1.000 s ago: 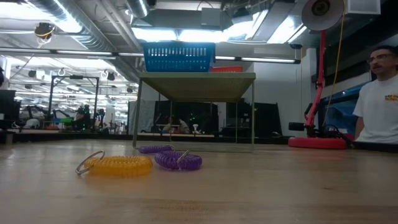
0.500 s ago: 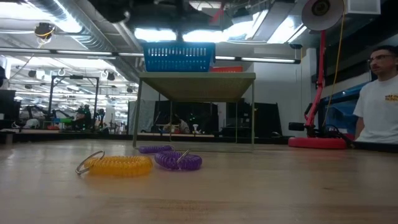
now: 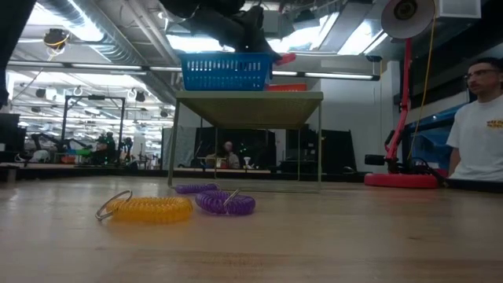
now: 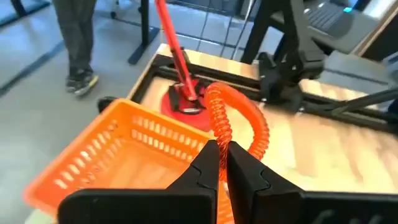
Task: Pick & Place Office Desk Supplies
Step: Put the orange spring keychain into the orange basket on the shelf, then put the yellow spring keychain into the orange basket on the shelf
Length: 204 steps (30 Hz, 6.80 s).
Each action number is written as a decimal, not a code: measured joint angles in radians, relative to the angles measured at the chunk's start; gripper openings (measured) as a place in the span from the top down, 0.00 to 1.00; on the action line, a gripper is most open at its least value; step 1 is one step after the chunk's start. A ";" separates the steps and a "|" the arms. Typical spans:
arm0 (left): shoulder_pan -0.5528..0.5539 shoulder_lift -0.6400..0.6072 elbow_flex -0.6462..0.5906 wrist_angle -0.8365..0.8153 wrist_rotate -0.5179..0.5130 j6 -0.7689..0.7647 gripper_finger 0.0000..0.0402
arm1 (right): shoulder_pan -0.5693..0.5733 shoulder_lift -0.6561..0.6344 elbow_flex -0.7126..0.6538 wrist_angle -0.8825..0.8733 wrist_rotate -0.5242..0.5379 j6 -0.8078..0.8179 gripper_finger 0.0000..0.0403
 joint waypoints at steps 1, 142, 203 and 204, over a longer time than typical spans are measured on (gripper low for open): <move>0.004 0.002 0.008 -0.008 -0.004 0.017 0.97 | 0.000 0.000 0.000 0.000 0.000 0.000 0.49; -1.012 0.232 -0.565 -0.150 -0.528 -0.998 0.74 | 0.000 0.030 0.000 -0.090 -0.159 0.105 0.49; -0.115 -0.407 -0.573 0.562 -0.267 -0.384 0.99 | -0.001 0.035 0.001 0.225 0.163 0.059 0.49; -0.089 -0.388 -0.573 0.585 -0.232 -0.388 0.99 | -0.001 0.036 0.001 0.225 0.163 0.052 0.49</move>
